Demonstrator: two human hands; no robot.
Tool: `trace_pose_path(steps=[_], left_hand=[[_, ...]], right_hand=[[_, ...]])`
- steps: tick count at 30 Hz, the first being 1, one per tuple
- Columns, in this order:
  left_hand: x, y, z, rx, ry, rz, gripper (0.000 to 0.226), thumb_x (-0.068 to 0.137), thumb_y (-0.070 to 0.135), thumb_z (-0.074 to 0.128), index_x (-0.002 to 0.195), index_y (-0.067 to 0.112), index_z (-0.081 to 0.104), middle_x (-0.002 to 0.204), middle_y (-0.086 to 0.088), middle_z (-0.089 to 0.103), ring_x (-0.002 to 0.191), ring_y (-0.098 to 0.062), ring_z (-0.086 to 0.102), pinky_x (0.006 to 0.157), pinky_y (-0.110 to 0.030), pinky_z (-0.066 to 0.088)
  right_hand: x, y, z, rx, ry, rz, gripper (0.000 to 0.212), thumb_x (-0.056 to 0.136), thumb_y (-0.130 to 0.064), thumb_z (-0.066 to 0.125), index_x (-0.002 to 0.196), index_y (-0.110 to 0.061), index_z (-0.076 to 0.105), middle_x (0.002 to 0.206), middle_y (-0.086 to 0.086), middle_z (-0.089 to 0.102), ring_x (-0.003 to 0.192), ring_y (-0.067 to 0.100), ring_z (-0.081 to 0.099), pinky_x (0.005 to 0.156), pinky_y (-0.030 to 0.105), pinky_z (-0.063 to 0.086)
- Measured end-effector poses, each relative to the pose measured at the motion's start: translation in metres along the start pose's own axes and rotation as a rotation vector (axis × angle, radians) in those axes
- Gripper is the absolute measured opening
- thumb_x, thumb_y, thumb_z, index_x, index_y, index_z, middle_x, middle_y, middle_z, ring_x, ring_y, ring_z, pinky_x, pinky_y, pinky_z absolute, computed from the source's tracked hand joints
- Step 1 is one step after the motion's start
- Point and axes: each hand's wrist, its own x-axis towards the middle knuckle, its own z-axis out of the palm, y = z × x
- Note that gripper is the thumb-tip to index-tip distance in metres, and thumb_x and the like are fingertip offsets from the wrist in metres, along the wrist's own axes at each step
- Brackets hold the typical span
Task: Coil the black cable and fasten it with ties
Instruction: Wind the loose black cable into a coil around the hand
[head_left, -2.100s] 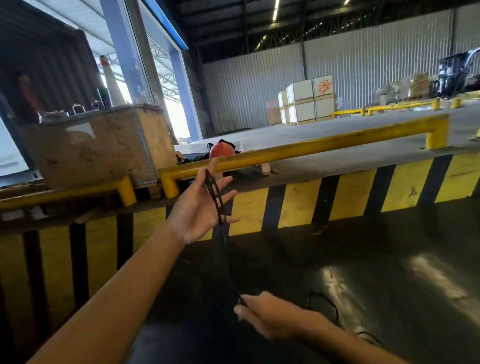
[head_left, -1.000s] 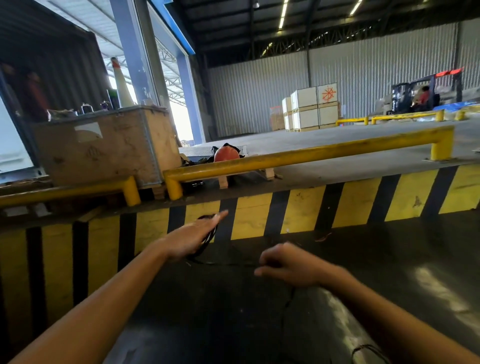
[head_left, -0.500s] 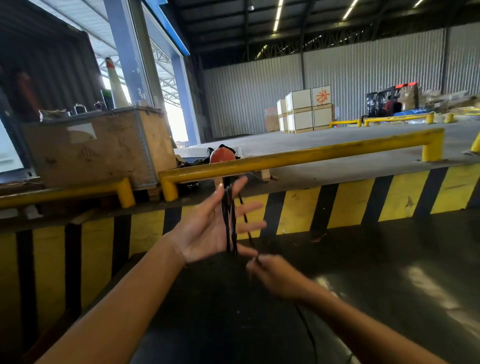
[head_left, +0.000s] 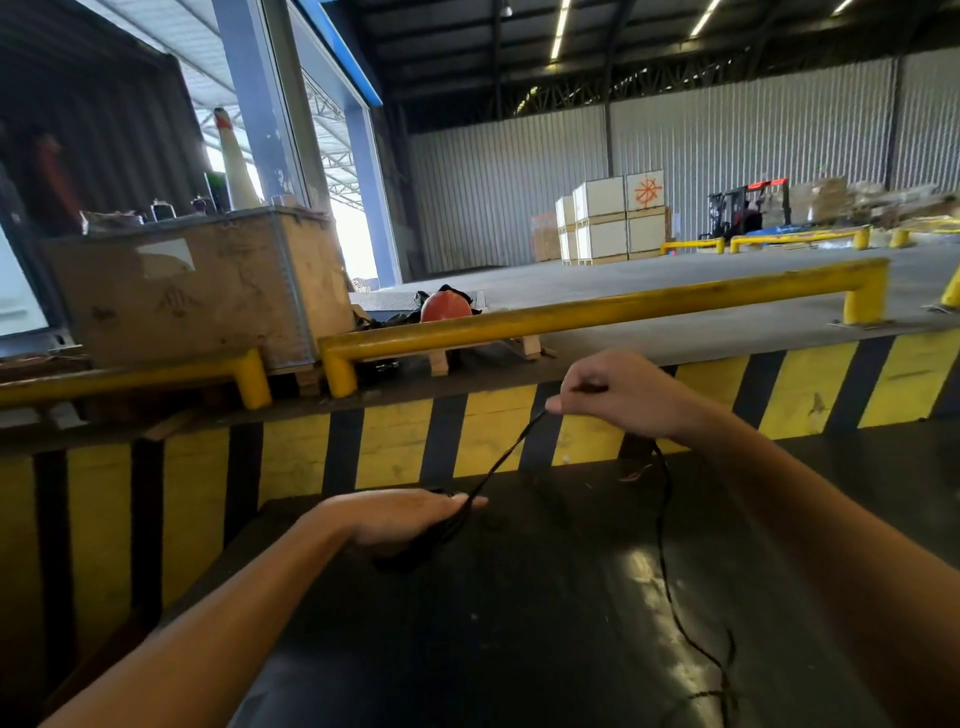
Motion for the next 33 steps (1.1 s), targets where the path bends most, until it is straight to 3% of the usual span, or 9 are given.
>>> trace_pose_path(steps=[3, 6, 11, 14, 16, 20, 25, 29, 33], left_hand=[[-0.004, 0.002, 0.011, -0.35, -0.206, 0.063, 0.036, 0.094, 0.054, 0.026, 0.128, 0.057, 0.035, 0.151, 0.0, 0.029, 0.131, -0.024, 0.035, 0.105, -0.052, 0.033], [-0.011, 0.011, 0.007, -0.663, -0.303, 0.247, 0.043, 0.09, 0.056, 0.03, 0.131, 0.055, 0.041, 0.144, 0.005, 0.042, 0.128, -0.023, 0.044, 0.096, -0.057, 0.042], [-0.019, 0.043, -0.013, -1.211, -0.146, 0.598, 0.047, 0.089, 0.051, 0.035, 0.134, 0.045, 0.046, 0.141, -0.01, 0.051, 0.128, -0.035, 0.048, 0.092, -0.067, 0.042], [-0.008, 0.048, -0.02, -1.256, 0.09, 0.603, 0.045, 0.091, 0.053, 0.03, 0.134, 0.049, 0.041, 0.147, -0.007, 0.04, 0.137, -0.035, 0.033, 0.098, -0.07, 0.029], [0.001, 0.037, -0.018, -1.139, 0.223, 0.547, 0.042, 0.09, 0.054, 0.03, 0.131, 0.055, 0.039, 0.156, -0.004, 0.023, 0.143, -0.033, 0.02, 0.105, -0.071, 0.018], [0.005, 0.01, -0.012, -0.673, 0.413, 0.33, 0.039, 0.094, 0.051, 0.027, 0.132, 0.058, 0.034, 0.159, -0.002, 0.013, 0.145, -0.031, 0.009, 0.11, -0.062, 0.012], [-0.006, 0.002, -0.004, -0.056, 0.256, 0.103, 0.039, 0.098, 0.05, 0.019, 0.135, 0.046, 0.031, 0.119, 0.01, 0.049, 0.104, -0.014, 0.051, 0.091, -0.034, 0.043], [-0.016, 0.007, 0.004, -0.336, -0.006, 0.132, 0.03, 0.095, 0.054, 0.026, 0.119, 0.059, 0.041, 0.128, 0.011, 0.042, 0.119, -0.015, 0.045, 0.101, -0.046, 0.034], [-0.029, 0.01, -0.006, -0.819, -0.17, 0.321, 0.045, 0.086, 0.056, 0.036, 0.13, 0.052, 0.046, 0.143, -0.001, 0.046, 0.126, -0.03, 0.05, 0.095, -0.059, 0.045]], right_hand=[[0.008, 0.017, 0.012, 0.001, 0.273, 0.076, 0.019, 0.087, -0.033, 0.061, 0.087, -0.015, 0.067, 0.079, -0.001, 0.062, 0.074, 0.009, 0.055, 0.063, 0.023, 0.041], [0.004, 0.036, 0.045, -0.029, 0.324, 0.201, 0.019, 0.092, -0.035, 0.052, 0.08, -0.022, 0.058, 0.07, -0.006, 0.055, 0.064, 0.006, 0.051, 0.059, 0.023, 0.04], [-0.033, 0.019, 0.118, 0.115, -0.142, 0.203, 0.025, 0.098, -0.033, 0.038, 0.091, -0.021, 0.058, 0.076, -0.002, 0.061, 0.065, 0.008, 0.06, 0.065, 0.028, 0.053], [-0.049, -0.02, 0.142, 0.119, -0.486, 0.125, 0.022, 0.098, -0.035, 0.039, 0.104, -0.02, 0.054, 0.086, -0.002, 0.058, 0.075, 0.008, 0.059, 0.075, 0.031, 0.053], [-0.048, -0.035, 0.134, 0.131, -0.537, 0.079, 0.022, 0.097, -0.034, 0.041, 0.107, -0.018, 0.053, 0.087, -0.004, 0.057, 0.077, 0.008, 0.058, 0.077, 0.032, 0.053], [-0.027, -0.031, 0.092, 0.01, -0.339, 0.001, 0.02, 0.095, -0.03, 0.047, 0.104, -0.017, 0.058, 0.086, -0.003, 0.06, 0.076, 0.008, 0.061, 0.073, 0.024, 0.052], [-0.007, -0.029, 0.052, -0.11, -0.022, -0.069, 0.016, 0.087, -0.04, 0.058, 0.085, -0.025, 0.062, 0.071, -0.015, 0.052, 0.068, -0.002, 0.052, 0.061, 0.015, 0.039], [0.006, -0.022, 0.044, 0.02, 0.261, -0.012, 0.021, 0.082, -0.04, 0.064, 0.086, -0.02, 0.067, 0.078, -0.011, 0.059, 0.074, 0.003, 0.054, 0.064, 0.022, 0.04], [0.01, -0.014, 0.06, 0.034, 0.32, 0.068, 0.023, 0.091, -0.04, 0.053, 0.078, -0.021, 0.059, 0.065, -0.012, 0.05, 0.061, 0.001, 0.047, 0.056, 0.017, 0.032]])
